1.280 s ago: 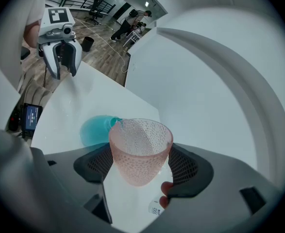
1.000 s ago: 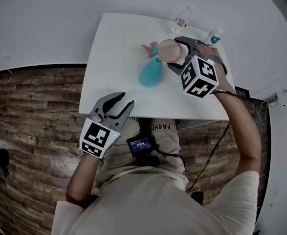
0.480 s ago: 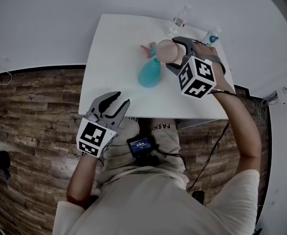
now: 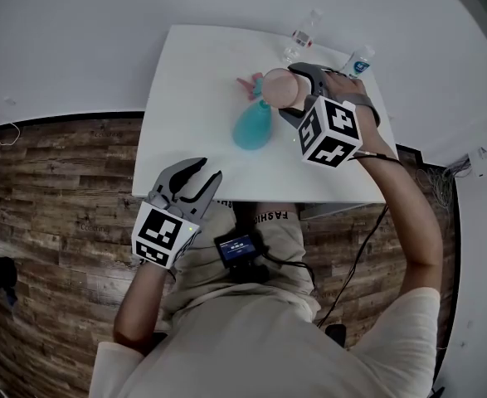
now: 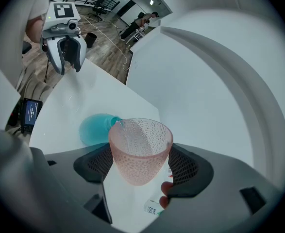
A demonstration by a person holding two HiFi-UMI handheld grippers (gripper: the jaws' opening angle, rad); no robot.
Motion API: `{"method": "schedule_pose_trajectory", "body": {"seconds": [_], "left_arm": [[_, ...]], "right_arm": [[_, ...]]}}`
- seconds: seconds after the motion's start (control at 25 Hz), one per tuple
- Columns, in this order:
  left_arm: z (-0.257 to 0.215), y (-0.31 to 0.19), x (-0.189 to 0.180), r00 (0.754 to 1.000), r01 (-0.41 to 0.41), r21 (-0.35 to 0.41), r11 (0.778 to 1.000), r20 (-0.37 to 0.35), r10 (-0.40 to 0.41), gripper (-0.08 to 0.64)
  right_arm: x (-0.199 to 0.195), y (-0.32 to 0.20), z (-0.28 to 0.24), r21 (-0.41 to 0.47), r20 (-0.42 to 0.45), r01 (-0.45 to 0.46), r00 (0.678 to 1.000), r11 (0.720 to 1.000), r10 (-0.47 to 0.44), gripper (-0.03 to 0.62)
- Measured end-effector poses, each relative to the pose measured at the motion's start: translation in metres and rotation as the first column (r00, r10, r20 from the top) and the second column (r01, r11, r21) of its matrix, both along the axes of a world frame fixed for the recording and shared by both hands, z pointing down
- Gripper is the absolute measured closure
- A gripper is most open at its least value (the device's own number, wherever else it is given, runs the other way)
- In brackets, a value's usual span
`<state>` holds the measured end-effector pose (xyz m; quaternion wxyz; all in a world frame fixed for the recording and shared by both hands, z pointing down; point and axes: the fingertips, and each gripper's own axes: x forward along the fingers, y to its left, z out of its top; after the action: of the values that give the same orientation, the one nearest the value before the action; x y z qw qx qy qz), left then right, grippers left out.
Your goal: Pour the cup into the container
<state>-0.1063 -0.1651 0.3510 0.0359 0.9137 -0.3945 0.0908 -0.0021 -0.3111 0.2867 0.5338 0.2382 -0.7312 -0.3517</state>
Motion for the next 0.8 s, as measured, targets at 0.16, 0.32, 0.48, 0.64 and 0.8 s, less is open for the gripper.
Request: {"method": "schedule_pose_trajectory", "body": {"seconds": [0.16,0.32,0.48,0.64,0.8], "left_arm": [[-0.0014,0.0018,0.0045,1.0,-0.012,0.006,1.0,0.001,0.012,0.419],[-0.0002,0.0014,0.0054,1.0,-0.015,-0.001,1.0,0.004,0.015,0.419],[-0.0004,0.0014,0.0053,1.0,-0.014,0.0,1.0,0.002,0.014,0.419],[-0.0001,0.0023,0.0049,1.0,-0.013,0.0,1.0,0.003,0.013,0.419],[0.0001,0.0039,0.0054,1.0,-0.014,-0.001,1.0,0.003,0.014,0.419]], "right_arm": [[-0.002,-0.0007,-0.0043,0.007,0.001,0.001,1.0,1.0,-0.001,0.23],[-0.0023,-0.0012,-0.0056,0.009,-0.001,0.0,1.0,1.0,0.0,0.23],[-0.0004,-0.0016,-0.0036,0.01,-0.012,-0.003,1.0,1.0,0.003,0.23],[0.0001,-0.0019,-0.0031,0.016,-0.019,-0.004,1.0,1.0,0.004,0.23],[0.0004,-0.0009,-0.0031,0.017,-0.019,-0.006,1.0,1.0,0.006,0.23]]}}
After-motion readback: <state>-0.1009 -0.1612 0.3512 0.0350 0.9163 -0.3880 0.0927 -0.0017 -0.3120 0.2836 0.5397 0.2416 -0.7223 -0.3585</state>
